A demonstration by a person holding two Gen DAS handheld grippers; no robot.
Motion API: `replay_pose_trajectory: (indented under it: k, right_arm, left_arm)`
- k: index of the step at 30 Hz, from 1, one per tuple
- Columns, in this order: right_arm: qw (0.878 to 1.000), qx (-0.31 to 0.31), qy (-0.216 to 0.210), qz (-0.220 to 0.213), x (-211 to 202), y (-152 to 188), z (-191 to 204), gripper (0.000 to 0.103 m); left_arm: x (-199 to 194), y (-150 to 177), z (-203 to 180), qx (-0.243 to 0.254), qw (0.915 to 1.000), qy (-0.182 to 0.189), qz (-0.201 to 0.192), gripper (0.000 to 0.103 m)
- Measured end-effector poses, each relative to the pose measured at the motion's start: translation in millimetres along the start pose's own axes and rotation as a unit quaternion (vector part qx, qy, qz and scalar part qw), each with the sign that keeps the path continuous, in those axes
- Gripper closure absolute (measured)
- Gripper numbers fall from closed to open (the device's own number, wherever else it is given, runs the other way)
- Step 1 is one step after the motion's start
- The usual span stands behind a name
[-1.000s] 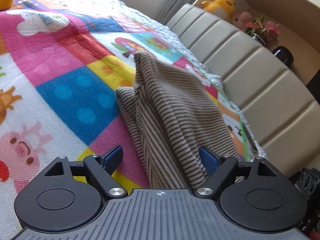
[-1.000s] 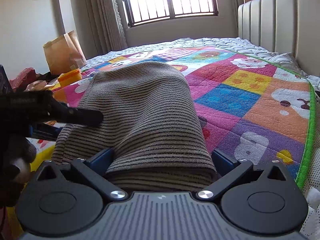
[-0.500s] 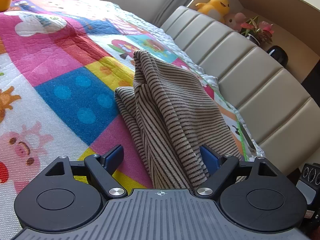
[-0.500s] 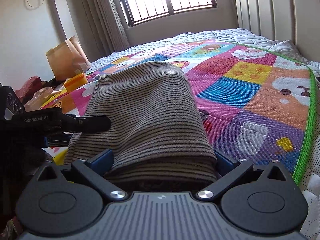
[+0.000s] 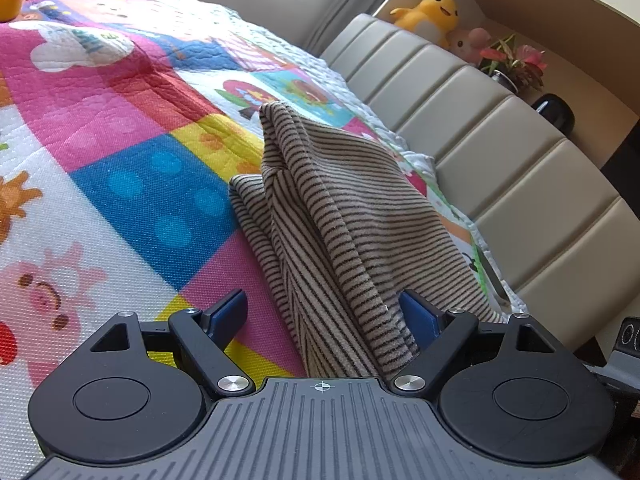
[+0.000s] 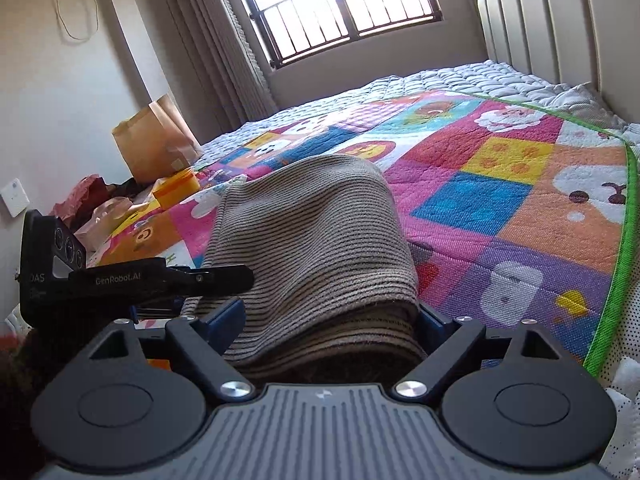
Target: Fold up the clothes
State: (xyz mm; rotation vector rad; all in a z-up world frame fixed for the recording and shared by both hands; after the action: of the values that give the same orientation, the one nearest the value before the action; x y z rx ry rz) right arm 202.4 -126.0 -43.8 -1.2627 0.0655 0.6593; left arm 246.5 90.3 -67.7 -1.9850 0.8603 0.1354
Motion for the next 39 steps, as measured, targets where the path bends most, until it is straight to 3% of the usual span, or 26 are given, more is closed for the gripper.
replay_pose_trajectory:
  k: [12,13,15,16,23,25,26,30,33,37,39]
  right_arm:
    - [0.999,0.043,0.016,-0.018,1.9,-29.7,-29.6,0.007]
    - [0.999,0.048,0.016,-0.02,2.1,-32.5,-32.2,0.008]
    - [0.999,0.039,0.015,-0.015,13.7,-39.0,-31.7,0.024]
    - [0.999,0.038,0.015,-0.011,21.4,-41.7,-31.7,0.025]
    - [0.996,0.078,0.017,0.041,76.9,-32.9,-37.3,0.018]
    - [0.995,0.086,0.002,0.043,76.8,-32.2,-32.8,0.018]
    - [0.995,0.087,-0.007,0.042,75.2,-32.8,-29.8,0.028]
    - [0.998,0.049,-0.025,0.012,58.0,-40.6,-10.4,0.04]
    - [0.999,0.036,-0.026,-0.004,48.5,-44.4,-5.5,0.04]
    - [0.999,0.011,0.014,0.027,58.4,-30.6,-19.2,0.041]
    - [0.999,0.026,0.01,0.03,58.1,-26.6,-26.4,0.04]
  left_arm:
    - [0.2,1.7,0.2,0.006,1.0,0.002,-0.003,0.014]
    - [0.3,1.7,0.4,0.006,1.0,0.002,-0.003,0.014]
    - [0.3,1.6,0.6,0.006,1.0,0.003,-0.003,0.014]
    - [0.3,1.8,0.4,0.006,1.0,0.003,-0.003,0.014]
    - [0.6,1.6,-0.5,0.008,1.0,0.002,-0.001,0.014]
    - [1.1,1.5,-0.5,0.009,1.0,0.001,0.0,0.014]
    - [1.2,1.3,-0.5,0.009,1.0,0.0,0.001,0.014]
    - [1.4,1.2,-0.9,0.012,0.9999,-0.001,0.002,0.014]
    - [1.1,2.2,-1.5,0.013,0.9999,-0.002,0.001,0.014]
    - [2.4,4.4,-5.9,0.029,0.9995,-0.009,0.001,0.013]
    - [2.7,4.9,-8.3,0.036,0.9992,-0.014,0.0,0.012]
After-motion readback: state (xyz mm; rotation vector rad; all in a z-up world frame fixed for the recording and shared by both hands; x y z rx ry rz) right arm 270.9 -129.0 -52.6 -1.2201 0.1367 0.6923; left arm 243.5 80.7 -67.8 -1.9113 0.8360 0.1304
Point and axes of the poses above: each gripper's, at about its wrist camera, not at the fingertips, and x roughly the way its jaws point, z to its left, y to its underside, the point moved 6 cm from there along x, roughly the way its jaws point, and after that the axes turned 9 degrees about -z, right-handed, at the moved point
